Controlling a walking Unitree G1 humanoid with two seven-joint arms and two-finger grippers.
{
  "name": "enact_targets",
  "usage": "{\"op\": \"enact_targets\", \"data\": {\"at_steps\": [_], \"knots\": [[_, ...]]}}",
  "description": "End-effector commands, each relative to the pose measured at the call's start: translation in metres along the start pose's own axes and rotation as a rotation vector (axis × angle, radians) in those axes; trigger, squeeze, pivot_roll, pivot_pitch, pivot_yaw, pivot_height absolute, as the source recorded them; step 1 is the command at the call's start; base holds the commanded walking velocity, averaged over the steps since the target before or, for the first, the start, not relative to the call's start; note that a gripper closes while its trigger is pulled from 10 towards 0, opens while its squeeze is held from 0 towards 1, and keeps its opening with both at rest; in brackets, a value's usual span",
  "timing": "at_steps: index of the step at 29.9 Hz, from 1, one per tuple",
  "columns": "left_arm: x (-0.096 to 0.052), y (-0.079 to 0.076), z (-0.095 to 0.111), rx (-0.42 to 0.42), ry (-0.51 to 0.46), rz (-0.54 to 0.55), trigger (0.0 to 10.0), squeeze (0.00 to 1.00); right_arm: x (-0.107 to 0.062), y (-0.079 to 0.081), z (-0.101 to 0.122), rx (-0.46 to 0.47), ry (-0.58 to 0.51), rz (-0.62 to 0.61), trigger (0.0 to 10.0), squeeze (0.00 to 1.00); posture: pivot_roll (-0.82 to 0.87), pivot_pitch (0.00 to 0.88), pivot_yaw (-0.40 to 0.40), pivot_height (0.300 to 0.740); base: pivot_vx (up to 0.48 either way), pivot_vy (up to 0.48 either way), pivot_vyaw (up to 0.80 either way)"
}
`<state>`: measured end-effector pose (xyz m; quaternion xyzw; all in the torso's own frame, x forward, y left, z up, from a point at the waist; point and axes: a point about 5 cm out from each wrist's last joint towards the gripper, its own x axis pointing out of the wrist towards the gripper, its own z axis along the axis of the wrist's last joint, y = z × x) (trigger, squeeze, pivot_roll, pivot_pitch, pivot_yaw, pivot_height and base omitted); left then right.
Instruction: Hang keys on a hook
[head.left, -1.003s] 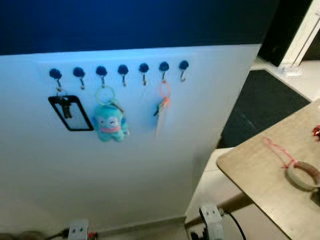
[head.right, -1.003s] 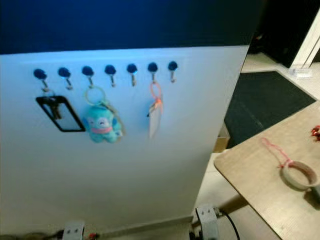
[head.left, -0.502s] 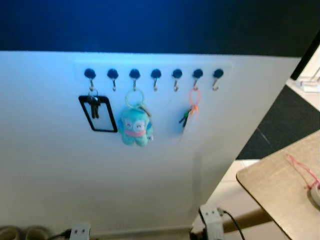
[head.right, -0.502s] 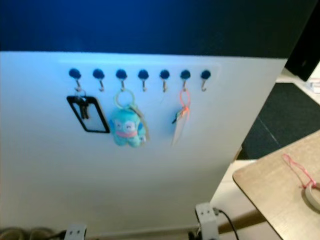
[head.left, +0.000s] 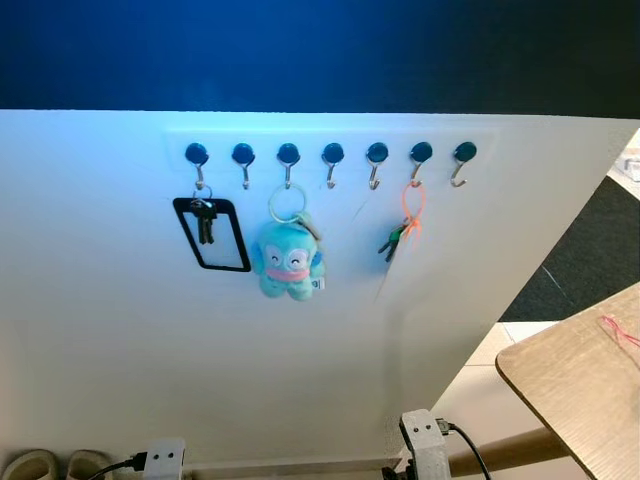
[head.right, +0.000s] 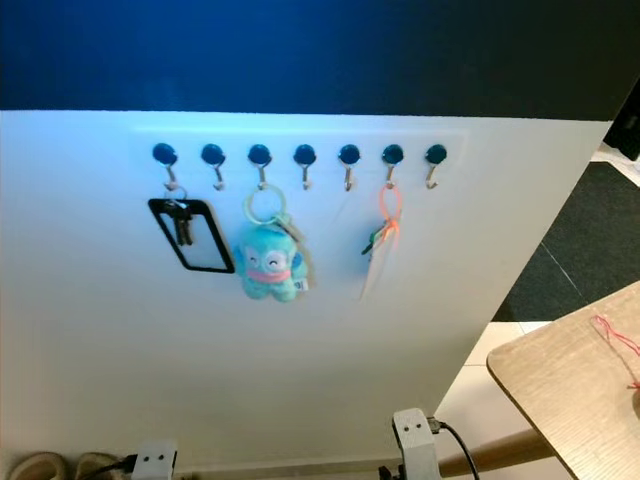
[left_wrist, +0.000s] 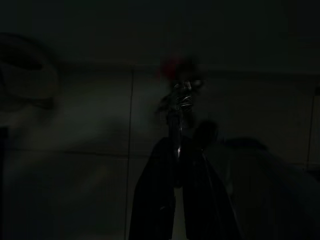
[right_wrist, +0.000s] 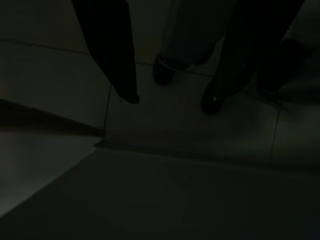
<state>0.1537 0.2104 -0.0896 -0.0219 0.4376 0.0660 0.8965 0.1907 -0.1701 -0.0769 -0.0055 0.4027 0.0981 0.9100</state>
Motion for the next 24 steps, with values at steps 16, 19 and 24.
{"op": "enact_targets", "data": {"at_steps": [16, 19, 24], "knots": [[0.002, 0.001, 0.014, -0.012, -0.067, 0.018, 10.0, 0.00, -0.003, 0.002, -0.010, 0.042, 0.010, -0.007, 10.0, 0.00, 0.06, 0.084, -0.007, 0.740, 0.000, 0.000, 0.00], [0.002, 0.001, 0.014, -0.011, -0.068, 0.017, 10.0, 0.00, -0.004, 0.002, -0.012, 0.045, 0.015, -0.008, 10.0, 0.00, 0.06, 0.087, -0.007, 0.740, 0.000, 0.000, 0.00], [0.001, 0.002, 0.013, -0.015, -0.076, 0.016, 10.0, 0.00, -0.005, 0.003, -0.016, 0.049, 0.024, -0.009, 10.0, 0.00, 0.06, 0.086, -0.008, 0.740, 0.000, 0.435, 0.00]]}}
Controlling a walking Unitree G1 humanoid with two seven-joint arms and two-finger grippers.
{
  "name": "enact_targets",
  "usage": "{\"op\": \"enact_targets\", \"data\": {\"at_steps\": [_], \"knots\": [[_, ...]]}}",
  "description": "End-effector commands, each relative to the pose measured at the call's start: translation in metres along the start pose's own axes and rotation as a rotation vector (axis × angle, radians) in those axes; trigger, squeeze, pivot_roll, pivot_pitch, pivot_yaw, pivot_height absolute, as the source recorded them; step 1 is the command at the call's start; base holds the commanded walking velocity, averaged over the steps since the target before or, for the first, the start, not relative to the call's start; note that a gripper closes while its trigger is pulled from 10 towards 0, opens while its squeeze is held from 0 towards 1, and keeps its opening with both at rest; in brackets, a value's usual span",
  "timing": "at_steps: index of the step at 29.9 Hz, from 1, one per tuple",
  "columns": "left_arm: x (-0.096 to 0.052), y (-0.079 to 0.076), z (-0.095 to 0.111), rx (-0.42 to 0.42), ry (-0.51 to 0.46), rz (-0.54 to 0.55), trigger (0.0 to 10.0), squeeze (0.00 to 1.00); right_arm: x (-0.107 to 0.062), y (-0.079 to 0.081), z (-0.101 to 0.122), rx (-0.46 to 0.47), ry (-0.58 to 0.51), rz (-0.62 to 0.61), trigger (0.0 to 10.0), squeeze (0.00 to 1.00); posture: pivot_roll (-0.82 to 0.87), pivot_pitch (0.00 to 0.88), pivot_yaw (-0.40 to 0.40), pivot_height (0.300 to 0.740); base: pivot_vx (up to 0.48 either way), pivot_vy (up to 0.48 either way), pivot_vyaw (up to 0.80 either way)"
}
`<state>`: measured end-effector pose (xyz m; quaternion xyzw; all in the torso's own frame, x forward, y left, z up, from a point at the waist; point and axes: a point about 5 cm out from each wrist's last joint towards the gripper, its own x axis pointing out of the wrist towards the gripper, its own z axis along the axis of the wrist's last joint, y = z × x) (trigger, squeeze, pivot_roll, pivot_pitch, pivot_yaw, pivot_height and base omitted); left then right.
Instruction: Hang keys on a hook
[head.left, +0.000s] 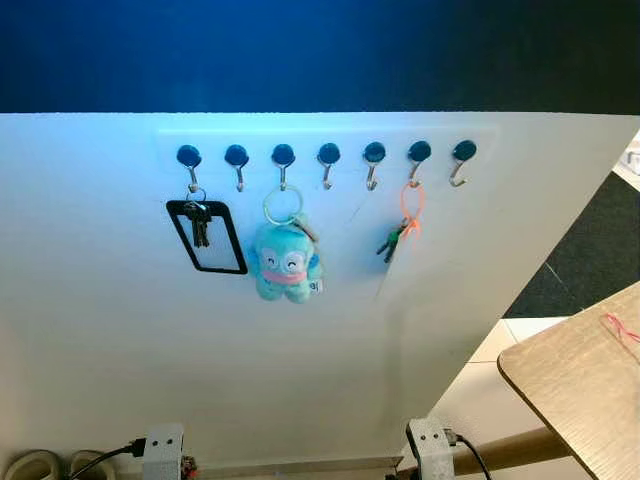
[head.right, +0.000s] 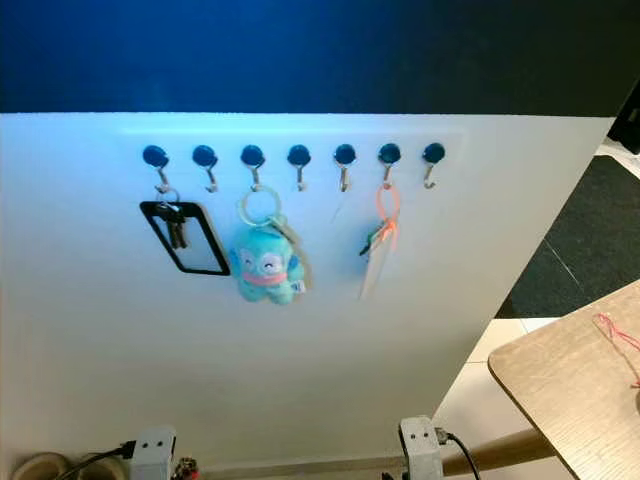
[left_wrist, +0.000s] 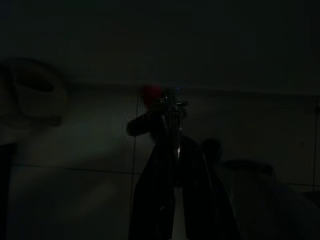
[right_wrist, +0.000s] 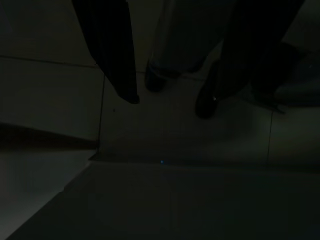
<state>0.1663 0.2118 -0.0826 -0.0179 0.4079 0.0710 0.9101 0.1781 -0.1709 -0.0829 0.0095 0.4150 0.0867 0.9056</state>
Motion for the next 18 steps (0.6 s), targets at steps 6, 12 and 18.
{"op": "enact_targets", "data": {"at_steps": [6, 12, 18], "knots": [[-0.0015, 0.0030, -0.0009, -0.016, -0.015, 0.006, 10.0, 0.00, -0.0009, 0.0020, -0.0041, 0.012, 0.003, -0.001, 10.0, 0.00, 0.06, 0.084, -0.012, 0.740, 0.000, 0.480, 0.00], [-0.0017, 0.0032, -0.0006, -0.017, -0.020, 0.006, 10.0, 0.00, -0.0006, 0.0019, -0.0033, 0.009, 0.003, -0.001, 10.0, 0.00, 0.06, 0.080, -0.014, 0.740, 0.000, 0.442, 0.00], [-0.0021, 0.0019, 0.0015, 0.022, -0.039, -0.029, 10.0, 0.00, 0.0002, 0.0017, -0.0013, 0.006, 0.003, -0.003, 10.0, 0.00, 0.06, 0.071, -0.016, 0.740, 0.000, 0.000, 0.00]]}}
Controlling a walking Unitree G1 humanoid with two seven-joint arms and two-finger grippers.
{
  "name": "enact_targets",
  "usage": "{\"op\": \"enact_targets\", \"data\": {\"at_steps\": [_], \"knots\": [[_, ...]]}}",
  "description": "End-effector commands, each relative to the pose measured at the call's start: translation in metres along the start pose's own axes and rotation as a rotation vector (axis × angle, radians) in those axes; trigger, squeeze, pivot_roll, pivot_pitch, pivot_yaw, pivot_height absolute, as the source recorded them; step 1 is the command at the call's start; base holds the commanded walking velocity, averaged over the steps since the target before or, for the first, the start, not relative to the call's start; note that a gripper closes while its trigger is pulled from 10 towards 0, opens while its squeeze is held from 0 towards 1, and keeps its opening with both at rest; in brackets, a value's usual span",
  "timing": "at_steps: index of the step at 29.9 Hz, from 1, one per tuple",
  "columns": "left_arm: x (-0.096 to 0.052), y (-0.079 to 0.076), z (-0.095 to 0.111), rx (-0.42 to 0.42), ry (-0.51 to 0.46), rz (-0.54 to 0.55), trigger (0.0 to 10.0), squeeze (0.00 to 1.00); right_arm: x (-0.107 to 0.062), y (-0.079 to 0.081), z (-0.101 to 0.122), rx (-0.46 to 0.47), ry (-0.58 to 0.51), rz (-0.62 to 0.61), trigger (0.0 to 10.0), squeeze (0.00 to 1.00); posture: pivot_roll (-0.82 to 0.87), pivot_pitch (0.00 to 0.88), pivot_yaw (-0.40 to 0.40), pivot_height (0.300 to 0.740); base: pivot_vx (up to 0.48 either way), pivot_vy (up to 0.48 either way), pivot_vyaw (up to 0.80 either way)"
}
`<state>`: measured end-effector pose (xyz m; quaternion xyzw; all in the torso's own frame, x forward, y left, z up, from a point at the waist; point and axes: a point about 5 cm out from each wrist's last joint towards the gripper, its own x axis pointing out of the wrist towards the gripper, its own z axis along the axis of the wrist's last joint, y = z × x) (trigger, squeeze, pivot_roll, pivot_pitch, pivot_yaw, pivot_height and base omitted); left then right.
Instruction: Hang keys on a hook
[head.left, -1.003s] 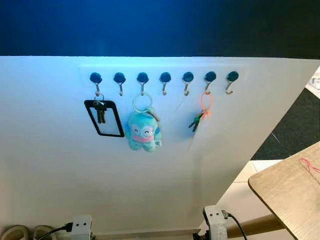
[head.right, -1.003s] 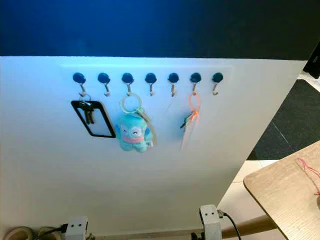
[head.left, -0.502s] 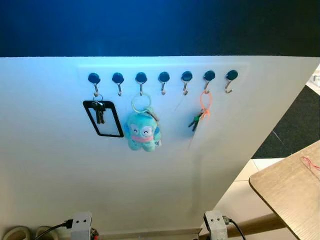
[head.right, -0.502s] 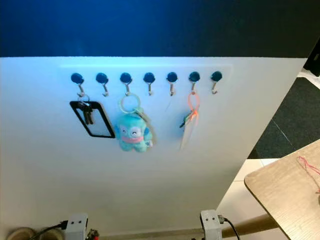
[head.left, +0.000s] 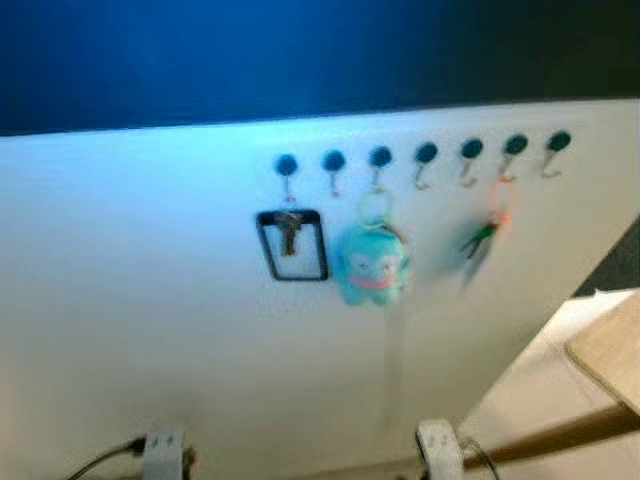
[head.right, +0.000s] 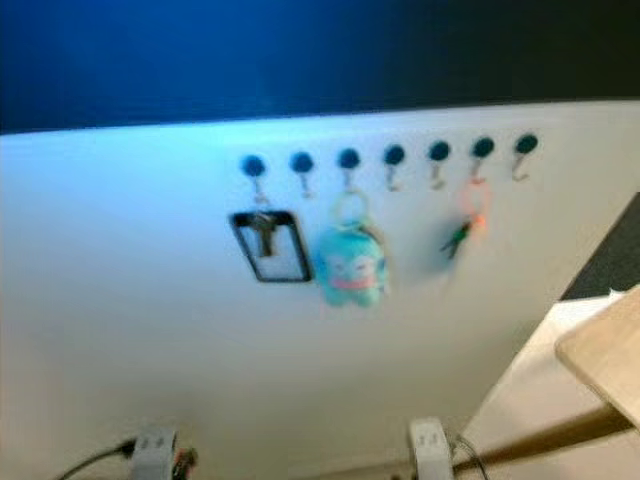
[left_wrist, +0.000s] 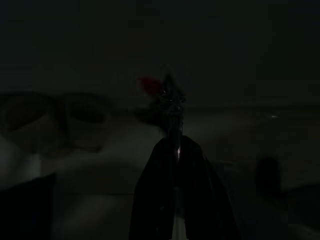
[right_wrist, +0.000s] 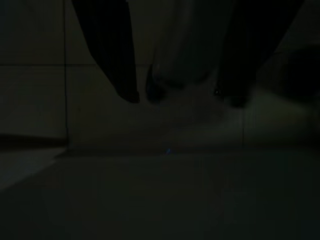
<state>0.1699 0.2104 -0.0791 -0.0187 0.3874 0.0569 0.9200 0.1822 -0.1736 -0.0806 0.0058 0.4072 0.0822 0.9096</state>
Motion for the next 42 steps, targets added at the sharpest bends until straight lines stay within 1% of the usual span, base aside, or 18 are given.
{"op": "enact_targets", "data": {"at_steps": [1, 7, 11, 14, 21, 25, 28, 30, 35, 37, 42], "knots": [[-0.002, 0.004, -0.003, 0.022, 0.005, -0.003, 10.0, 0.00, 0.000, 0.005, -0.006, 0.010, 0.020, 0.009, 10.0, 0.00, 0.06, 0.071, -0.016, 0.740, 0.000, 0.000, 0.00], [-0.002, 0.003, -0.004, 0.035, 0.004, -0.014, 10.0, 0.00, 0.000, 0.005, -0.006, 0.009, 0.025, 0.008, 10.0, 0.00, 0.06, 0.062, -0.016, 0.740, 0.000, -0.427, 0.00], [-0.003, 0.003, -0.004, 0.022, 0.001, -0.009, 10.0, 0.00, -0.001, 0.004, -0.007, 0.009, 0.026, 0.007, 10.0, 0.00, 0.06, 0.058, -0.014, 0.740, 0.000, -0.420, 0.00], [-0.002, 0.002, -0.004, 0.002, 0.003, -0.004, 10.0, 0.00, -0.001, 0.004, -0.007, 0.009, 0.027, 0.005, 10.0, 0.00, 0.05, 0.054, -0.014, 0.740, 0.000, 0.000, 0.00], [-0.002, 0.002, -0.004, 0.007, 0.004, -0.004, 10.0, 0.00, -0.001, 0.003, -0.007, 0.009, 0.026, 0.005, 10.0, 0.00, 0.05, 0.050, -0.013, 0.740, 0.000, 0.000, 0.00], [-0.002, 0.003, -0.003, 0.022, 0.003, 0.003, 10.0, 0.00, -0.001, 0.003, -0.007, 0.009, 0.025, 0.007, 10.0, 0.00, 0.05, 0.045, -0.013, 0.740, 0.000, 0.000, 0.00], [-0.001, 0.005, -0.001, 0.057, -0.012, 0.026, 10.0, 0.00, -0.001, 0.003, -0.007, 0.009, 0.023, 0.007, 10.0, 0.00, 0.05, 0.040, -0.012, 0.740, 0.000, 0.000, 0.00], [-0.001, 0.005, 0.000, 0.059, -0.015, 0.029, 10.0, 0.00, -0.001, 0.003, -0.006, 0.009, 0.022, 0.007, 10.0, 0.00, 0.05, 0.040, -0.012, 0.740, 0.000, 0.000, 0.00], [-0.001, 0.005, 0.002, 0.044, -0.032, 0.033, 10.0, 0.00, -0.001, 0.002, -0.005, 0.008, 0.015, 0.004, 10.0, 0.00, 0.04, 0.041, -0.013, 0.740, 0.000, 0.000, 0.00], [-0.001, 0.004, 0.004, 0.024, -0.050, 0.029, 10.0, 0.00, -0.001, 0.001, -0.004, 0.006, 0.010, 0.001, 10.0, 0.00, 0.04, 0.043, -0.013, 0.740, 0.000, 0.000, 0.00], [-0.001, 0.004, 0.005, 0.021, -0.065, 0.018, 10.0, 0.00, -0.001, 0.001, -0.003, 0.012, 0.005, 0.002, 10.0, 0.00, 0.04, 0.048, -0.011, 0.740, 0.000, 0.000, 0.00]]}}
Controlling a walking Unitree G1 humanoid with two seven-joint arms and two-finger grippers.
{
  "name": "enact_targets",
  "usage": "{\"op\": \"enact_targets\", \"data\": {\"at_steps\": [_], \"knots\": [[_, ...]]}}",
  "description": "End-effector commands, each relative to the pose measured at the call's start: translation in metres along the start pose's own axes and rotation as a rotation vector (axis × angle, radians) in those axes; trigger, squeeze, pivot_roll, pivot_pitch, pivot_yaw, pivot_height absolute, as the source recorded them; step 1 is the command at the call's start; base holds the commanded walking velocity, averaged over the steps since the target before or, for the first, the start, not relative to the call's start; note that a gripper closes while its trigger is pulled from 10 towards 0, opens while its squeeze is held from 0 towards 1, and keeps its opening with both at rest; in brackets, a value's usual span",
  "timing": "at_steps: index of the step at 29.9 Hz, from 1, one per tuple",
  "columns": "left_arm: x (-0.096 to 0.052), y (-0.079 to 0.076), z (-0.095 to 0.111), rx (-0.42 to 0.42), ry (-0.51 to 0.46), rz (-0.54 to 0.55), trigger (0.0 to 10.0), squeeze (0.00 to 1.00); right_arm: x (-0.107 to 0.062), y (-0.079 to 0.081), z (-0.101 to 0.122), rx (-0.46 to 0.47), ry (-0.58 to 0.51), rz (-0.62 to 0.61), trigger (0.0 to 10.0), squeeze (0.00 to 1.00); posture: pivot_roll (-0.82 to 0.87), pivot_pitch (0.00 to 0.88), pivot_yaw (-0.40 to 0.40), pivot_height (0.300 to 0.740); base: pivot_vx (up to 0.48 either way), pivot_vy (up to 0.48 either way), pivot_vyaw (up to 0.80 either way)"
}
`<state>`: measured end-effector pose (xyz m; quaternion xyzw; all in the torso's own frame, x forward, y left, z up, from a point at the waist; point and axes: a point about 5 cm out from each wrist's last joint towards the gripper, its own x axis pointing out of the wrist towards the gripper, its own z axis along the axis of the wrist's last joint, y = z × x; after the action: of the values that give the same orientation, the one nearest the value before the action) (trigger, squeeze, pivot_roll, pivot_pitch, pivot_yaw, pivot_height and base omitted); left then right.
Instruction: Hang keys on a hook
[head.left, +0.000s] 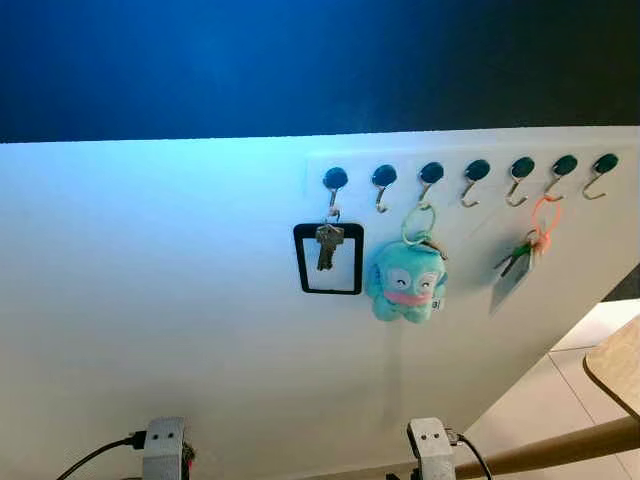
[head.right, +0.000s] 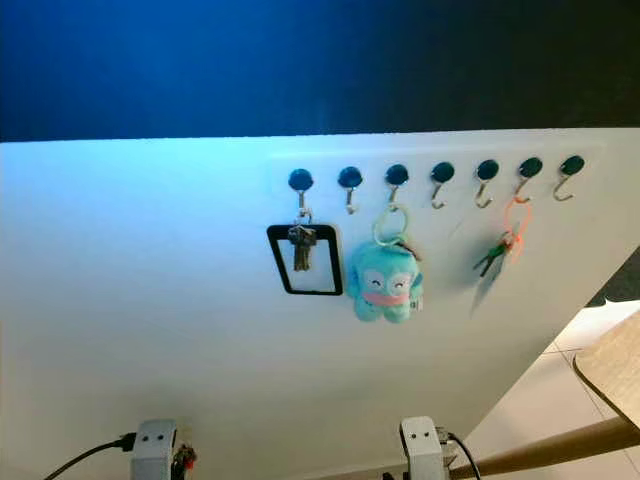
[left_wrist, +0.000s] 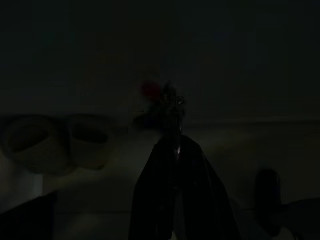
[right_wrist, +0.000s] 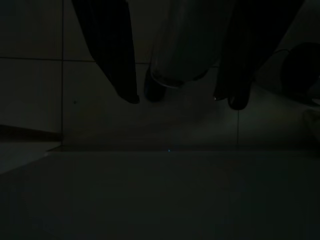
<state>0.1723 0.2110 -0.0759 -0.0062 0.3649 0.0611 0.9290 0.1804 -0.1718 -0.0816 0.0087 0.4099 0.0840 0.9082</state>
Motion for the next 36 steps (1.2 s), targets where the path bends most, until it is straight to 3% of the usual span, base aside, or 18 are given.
{"op": "enact_targets", "data": {"at_steps": [1, 12, 36], "knots": [[-0.0007, 0.0033, 0.0011, 0.004, -0.015, 0.003, 10.0, 0.00, -0.0006, -0.0008, -0.0011, 0.008, -0.001, -0.004, 10.0, 0.00, 0.04, 0.048, -0.011, 0.740, 0.000, 0.000, 0.00], [-0.0015, 0.0028, 0.0003, -0.001, -0.021, -0.002, 10.0, 0.00, -0.0003, 0.0012, -0.0015, 0.006, 0.001, 0.004, 10.0, 0.00, 0.05, 0.052, -0.014, 0.740, -0.101, 0.000, 0.00], [0.0010, 0.0002, 0.0086, -0.016, -0.052, -0.006, 10.0, 0.00, -0.0003, 0.0029, -0.0028, 0.003, 0.005, 0.009, 10.0, 0.00, 0.06, 0.057, -0.013, 0.740, -0.377, 0.000, 0.00]]}}
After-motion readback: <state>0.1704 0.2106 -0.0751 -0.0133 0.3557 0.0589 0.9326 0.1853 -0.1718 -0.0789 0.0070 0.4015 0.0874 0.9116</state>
